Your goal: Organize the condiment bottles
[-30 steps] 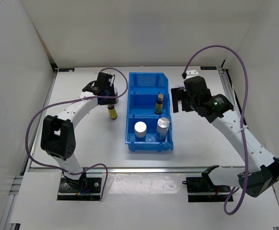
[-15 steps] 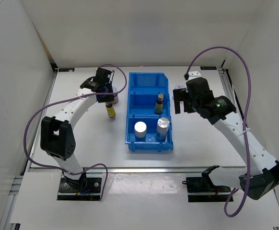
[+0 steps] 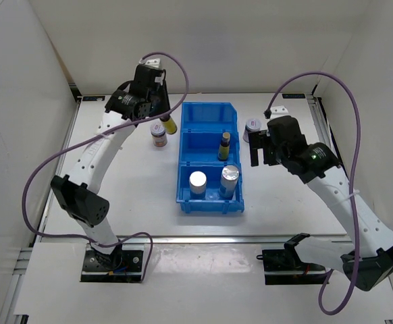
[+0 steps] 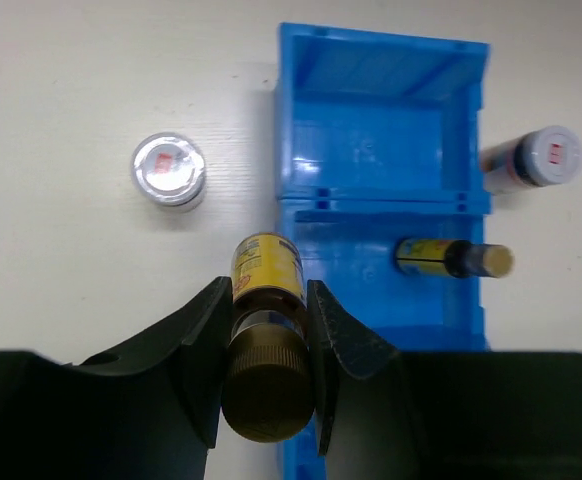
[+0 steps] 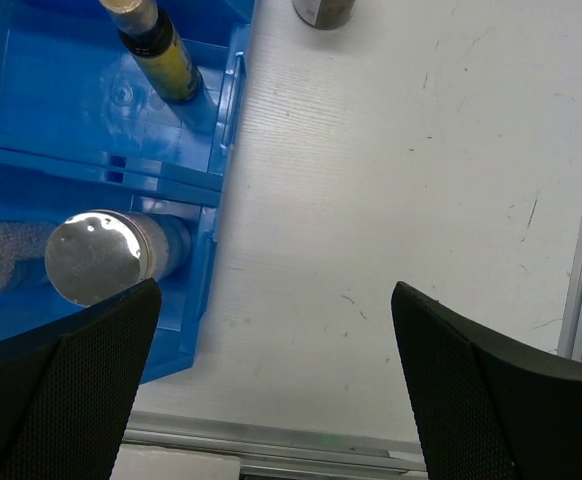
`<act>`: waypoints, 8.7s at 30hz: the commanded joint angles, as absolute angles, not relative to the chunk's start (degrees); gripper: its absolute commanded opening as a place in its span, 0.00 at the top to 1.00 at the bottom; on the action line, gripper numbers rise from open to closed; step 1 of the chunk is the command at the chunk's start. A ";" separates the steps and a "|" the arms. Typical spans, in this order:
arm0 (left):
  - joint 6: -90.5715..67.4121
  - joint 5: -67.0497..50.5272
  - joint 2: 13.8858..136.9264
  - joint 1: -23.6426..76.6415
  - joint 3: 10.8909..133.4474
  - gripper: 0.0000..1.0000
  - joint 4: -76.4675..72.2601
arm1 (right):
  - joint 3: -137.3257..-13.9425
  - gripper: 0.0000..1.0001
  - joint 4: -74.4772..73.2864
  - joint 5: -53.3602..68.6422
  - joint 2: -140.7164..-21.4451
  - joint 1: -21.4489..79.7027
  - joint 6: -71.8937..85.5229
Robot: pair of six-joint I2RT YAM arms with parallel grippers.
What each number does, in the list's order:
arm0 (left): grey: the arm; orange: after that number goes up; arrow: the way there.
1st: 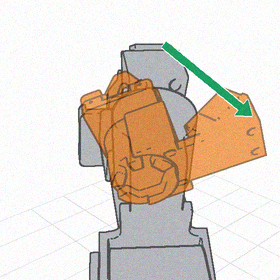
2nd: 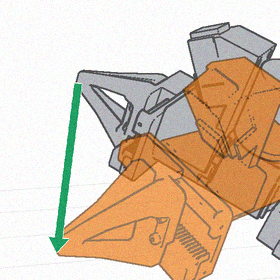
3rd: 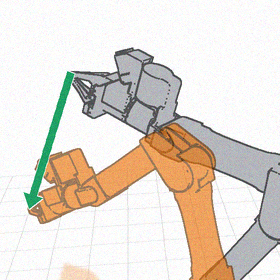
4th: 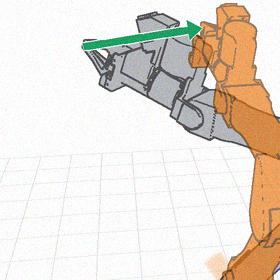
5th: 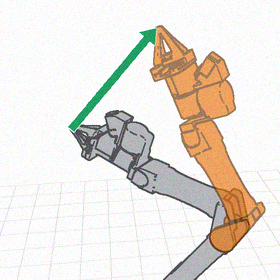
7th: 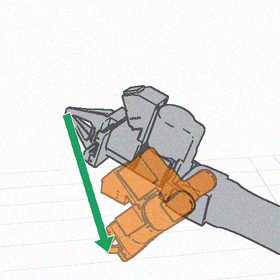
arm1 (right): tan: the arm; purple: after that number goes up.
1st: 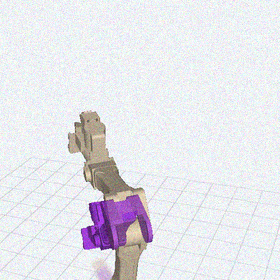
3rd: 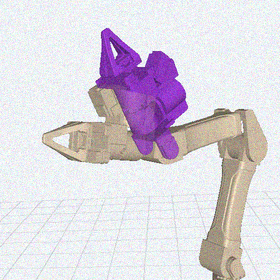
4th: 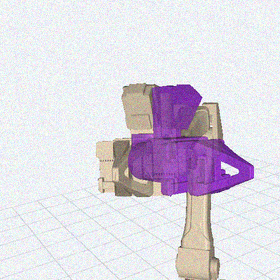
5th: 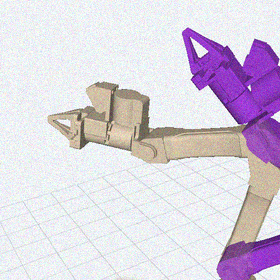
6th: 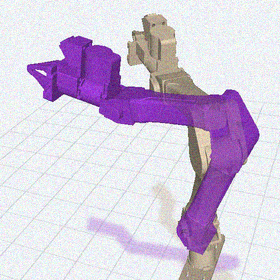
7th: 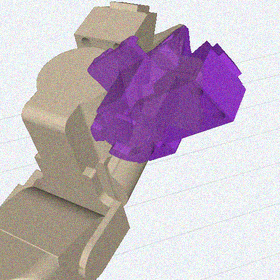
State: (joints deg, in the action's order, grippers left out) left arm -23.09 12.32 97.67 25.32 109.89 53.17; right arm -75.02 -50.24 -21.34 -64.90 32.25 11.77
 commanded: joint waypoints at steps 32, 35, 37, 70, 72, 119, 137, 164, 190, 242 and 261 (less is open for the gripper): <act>-29.00 17.75 116.46 37.97 112.76 0.25 49.13 | -75.58 0.01 -55.02 -25.65 -60.64 32.08 13.80; -27.95 17.75 115.93 37.97 113.29 0.07 49.13 | -78.73 0.01 -55.02 -24.18 -63.53 29.89 13.80; -27.25 16.97 114.53 37.97 113.29 0.00 49.13 | -81.29 0.01 -55.02 -19.96 -67.40 28.31 13.80; -17.05 29.44 59.40 21.18 56.07 0.00 30.67 | -120.41 0.00 -49.58 -0.62 -125.94 8.35 11.16; -17.05 29.44 60.46 21.18 56.68 0.00 30.67 | -121.02 0.00 -48.87 0.70 -127.08 8.35 11.69; -17.05 27.33 64.24 21.18 57.22 0.00 30.67 | -141.50 0.78 -43.15 -3.34 -136.05 22.59 5.27; -16.52 27.33 65.30 21.18 57.74 0.00 30.67 | -141.59 0.61 -41.92 2.98 -142.47 22.59 4.75; -18.46 -0.96 94.19 14.33 89.27 0.00 30.22 | -98.39 0.00 -44.91 -5.10 -81.93 25.48 11.07; -20.22 10.46 121.91 16.44 102.92 0.35 34.98 | -82.45 0.00 -52.99 0.18 -57.83 25.49 11.16; -18.46 2.37 139.83 26.63 137.81 0.17 46.67 | -75.50 0.00 -58.79 -4.04 -50.80 25.49 9.84; -17.23 6.33 125.17 24.43 137.99 0.00 46.67 | -69.88 0.00 -57.22 -5.71 -49.22 25.49 12.12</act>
State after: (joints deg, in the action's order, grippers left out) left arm -17.85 4.75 136.70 25.74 137.29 47.35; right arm -70.85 -58.59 -4.82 -50.35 25.41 10.70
